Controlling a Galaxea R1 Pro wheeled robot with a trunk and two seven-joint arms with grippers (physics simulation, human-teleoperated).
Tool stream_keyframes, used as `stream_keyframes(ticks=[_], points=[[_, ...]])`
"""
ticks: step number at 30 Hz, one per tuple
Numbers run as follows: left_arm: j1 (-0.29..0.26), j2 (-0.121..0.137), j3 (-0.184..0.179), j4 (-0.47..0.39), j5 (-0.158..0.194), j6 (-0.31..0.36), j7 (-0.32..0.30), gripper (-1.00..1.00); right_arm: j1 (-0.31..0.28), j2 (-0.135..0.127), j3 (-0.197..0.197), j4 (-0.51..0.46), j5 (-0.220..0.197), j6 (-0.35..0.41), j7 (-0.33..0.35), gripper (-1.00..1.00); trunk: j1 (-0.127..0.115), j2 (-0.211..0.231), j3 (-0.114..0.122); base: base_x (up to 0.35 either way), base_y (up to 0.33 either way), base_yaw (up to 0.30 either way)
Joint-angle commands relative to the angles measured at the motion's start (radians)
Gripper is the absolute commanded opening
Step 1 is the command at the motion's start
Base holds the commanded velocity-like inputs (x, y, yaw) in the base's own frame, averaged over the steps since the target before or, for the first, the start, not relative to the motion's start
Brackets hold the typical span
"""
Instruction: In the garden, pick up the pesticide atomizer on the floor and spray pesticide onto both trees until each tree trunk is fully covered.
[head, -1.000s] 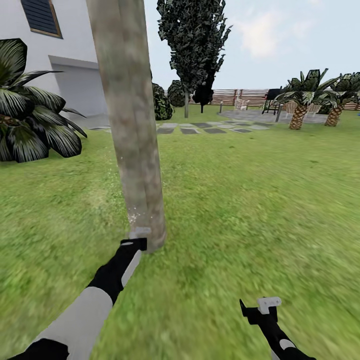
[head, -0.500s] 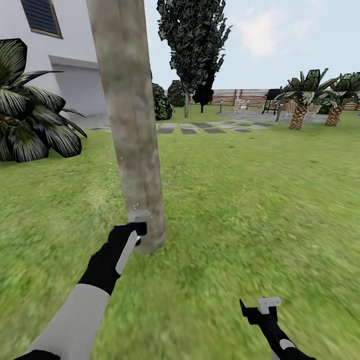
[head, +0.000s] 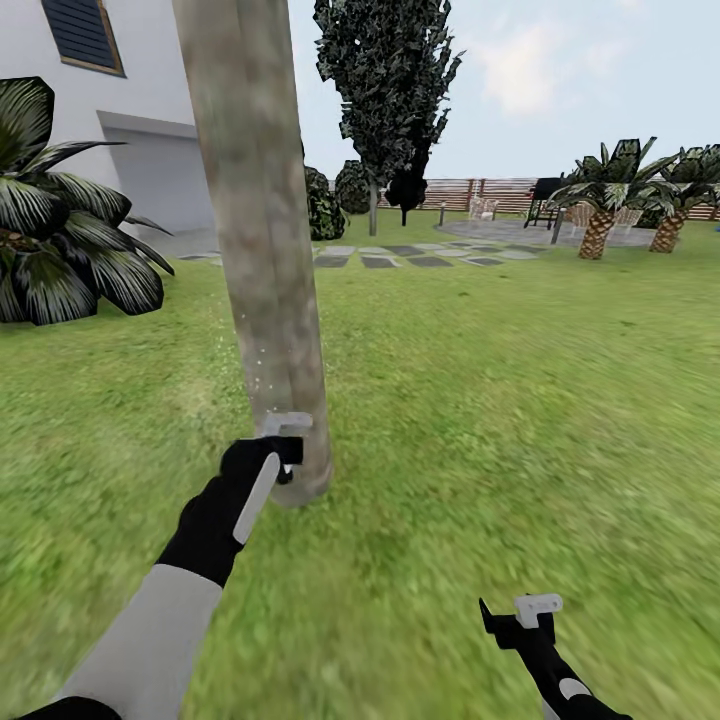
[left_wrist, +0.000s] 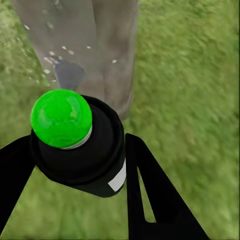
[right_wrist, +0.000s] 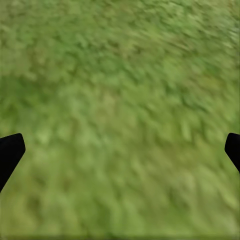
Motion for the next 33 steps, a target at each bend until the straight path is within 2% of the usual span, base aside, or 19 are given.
stream_keyframes(ticks=[1,4,5,6,8,10,13,15,16,17,20,21,23,26,28,30,31,33], points=[[-0.001,-0.009,-0.001,-0.014,-0.009,0.019,-0.001,-1.00,0.000,0.000,0.000,0.000,0.000,0.000,0.000,1.00,0.000,0.000,0.000,0.000,0.000,0.000],[0.002,0.001,0.006,-0.060,-0.010,0.039,-0.002,-1.00,0.000,0.000,0.000,0.000,0.000,0.000,0.000,1.00,0.000,0.000,0.000,0.000,0.000,0.000],[0.003,0.012,0.015,-0.068,-0.010,0.052,-0.002,-1.00,0.000,0.000,0.000,0.000,0.000,0.000,0.000,1.00,0.000,0.000,0.000,0.000,0.000,0.000],[0.005,0.047,0.046,-0.076,-0.009,0.067,-0.005,-1.00,0.000,0.000,0.000,0.000,0.000,0.000,0.000,1.00,0.000,0.000,0.000,0.000,0.000,0.000],[0.006,0.086,0.074,-0.084,-0.009,0.074,-0.032,-1.00,0.000,0.000,0.000,0.000,0.000,0.000,0.000,1.00,0.000,0.000,0.000,0.000,0.000,0.000],[0.009,0.097,0.077,-0.093,-0.009,0.076,-0.058,-1.00,0.000,0.000,0.000,0.000,0.000,0.000,0.000,1.00,0.000,0.000,0.000,0.000,0.000,0.000],[0.009,0.081,0.058,-0.119,-0.015,0.077,-0.069,-1.00,0.000,0.001,0.000,0.000,0.000,0.000,0.000,1.00,0.000,0.000,0.000,0.000,0.000,0.000],[0.008,0.049,0.013,-0.128,-0.017,0.079,-0.067,-1.00,0.000,0.001,0.000,0.000,0.000,0.000,0.000,1.00,0.000,0.000,0.000,0.000,0.000,0.000],[0.004,0.022,-0.013,-0.133,-0.016,0.081,-0.066,-1.00,0.000,0.000,0.000,0.000,0.000,0.000,0.000,1.00,0.000,0.000,0.000,0.000,0.000,0.000],[0.002,0.014,-0.019,-0.137,-0.015,0.085,-0.066,-1.00,0.000,0.000,0.000,0.000,0.000,0.000,0.000,1.00,0.000,0.000,0.000,0.000,0.000,0.000],[0.005,0.016,-0.017,-0.156,-0.017,0.115,-0.066,-1.00,0.000,0.000,0.000,0.000,0.000,0.000,0.000,1.00,0.000,0.000,0.000,0.000,0.000,0.000],[0.006,0.025,-0.011,-0.160,-0.020,0.121,-0.066,-1.00,0.000,0.000,0.000,0.000,0.001,0.000,0.000,1.00,0.000,0.000,0.000,-0.006,0.000,0.000],[0.009,0.061,0.019,-0.162,-0.020,0.125,-0.066,-1.00,0.000,0.001,0.000,0.000,0.001,0.000,0.000,1.00,0.000,0.000,0.000,-0.181,0.033,0.000],[0.012,0.089,0.051,-0.172,-0.018,0.125,-0.066,-1.00,0.000,0.000,0.000,0.000,0.001,0.000,0.000,1.00,0.000,0.000,0.000,-0.207,0.050,0.000],[0.012,0.084,0.048,-0.182,-0.020,0.127,-0.066,-1.00,0.000,0.001,0.000,0.000,0.001,0.000,0.000,1.00,0.000,0.000,0.000,-0.042,0.010,0.000],[0.007,0.067,0.034,-0.194,-0.019,0.139,-0.066,-1.00,0.000,0.000,0.000,0.000,0.001,0.000,0.000,1.00,0.000,0.000,0.000,-0.011,0.003,0.000],[0.002,0.046,0.011,-0.197,-0.020,0.160,-0.064,-1.00,0.000,0.001,0.000,0.000,0.000,0.000,0.000,1.00,0.000,0.000,0.000,-0.003,0.001,0.000],[-0.003,0.010,-0.006,-0.199,-0.022,0.172,-0.062,-1.00,0.000,0.001,0.000,0.000,0.000,0.000,0.000,1.00,0.000,0.000,0.000,-0.001,0.000,0.000]])
